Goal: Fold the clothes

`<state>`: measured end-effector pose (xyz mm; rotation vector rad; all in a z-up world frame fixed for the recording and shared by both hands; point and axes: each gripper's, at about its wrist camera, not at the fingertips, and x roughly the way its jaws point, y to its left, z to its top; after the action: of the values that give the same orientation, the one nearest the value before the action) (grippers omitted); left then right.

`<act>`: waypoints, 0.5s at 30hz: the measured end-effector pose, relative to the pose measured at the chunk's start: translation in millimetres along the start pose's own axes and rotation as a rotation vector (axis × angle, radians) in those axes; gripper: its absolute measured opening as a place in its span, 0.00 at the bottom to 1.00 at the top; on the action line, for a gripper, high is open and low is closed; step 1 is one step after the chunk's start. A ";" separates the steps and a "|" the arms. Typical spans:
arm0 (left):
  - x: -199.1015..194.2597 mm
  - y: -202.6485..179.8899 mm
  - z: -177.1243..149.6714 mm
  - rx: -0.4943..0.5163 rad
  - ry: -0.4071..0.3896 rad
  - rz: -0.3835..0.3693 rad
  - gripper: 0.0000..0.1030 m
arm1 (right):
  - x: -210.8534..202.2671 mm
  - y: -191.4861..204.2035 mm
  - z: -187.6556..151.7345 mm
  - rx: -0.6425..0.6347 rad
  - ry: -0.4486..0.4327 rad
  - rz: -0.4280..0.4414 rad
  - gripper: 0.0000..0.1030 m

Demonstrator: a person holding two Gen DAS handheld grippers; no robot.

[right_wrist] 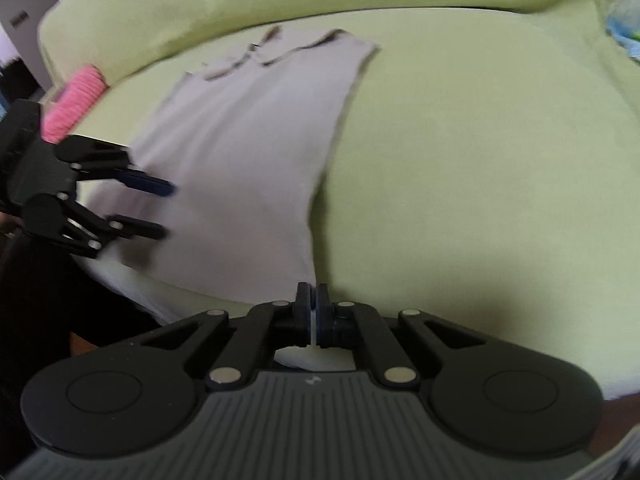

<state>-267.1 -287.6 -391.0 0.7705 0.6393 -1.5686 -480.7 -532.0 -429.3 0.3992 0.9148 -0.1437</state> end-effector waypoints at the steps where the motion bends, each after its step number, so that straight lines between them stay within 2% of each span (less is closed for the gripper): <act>1: -1.5 0.9 -1.1 -0.001 0.002 0.002 0.49 | 0.9 0.3 -0.6 -0.007 0.000 -0.043 0.02; 2: -4.5 1.9 -2.2 -0.001 0.002 0.007 0.49 | 1.9 2.0 -1.1 -0.016 -0.004 -0.086 0.05; 3: -7.5 3.0 -3.0 -0.002 0.001 0.016 0.49 | 1.5 4.1 -1.0 -0.015 -0.016 -0.092 0.06; 4: -9.2 3.9 -3.2 -0.003 -0.001 0.021 0.49 | 0.2 7.6 -0.4 -0.017 -0.034 -0.092 0.07; 6: -17.7 9.2 -5.1 -0.011 -0.014 0.042 0.50 | -2.2 19.1 2.9 -0.055 -0.070 -0.084 0.18; 7: -23.2 14.5 -6.4 -0.020 -0.021 0.058 0.50 | -2.7 26.1 5.9 -0.087 -0.089 -0.072 0.20; 10: -35.0 33.5 -9.1 -0.042 -0.031 0.125 0.51 | 0.1 44.7 17.1 -0.174 -0.126 -0.068 0.22; 15: -49.4 90.9 -10.2 -0.112 -0.045 0.272 0.53 | 22.7 80.9 59.7 -0.377 -0.190 -0.100 0.22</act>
<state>-172.7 -261.1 -356.8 0.7042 0.5593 -1.2880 -399.4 -480.3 -392.7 -0.0111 0.7533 -0.0957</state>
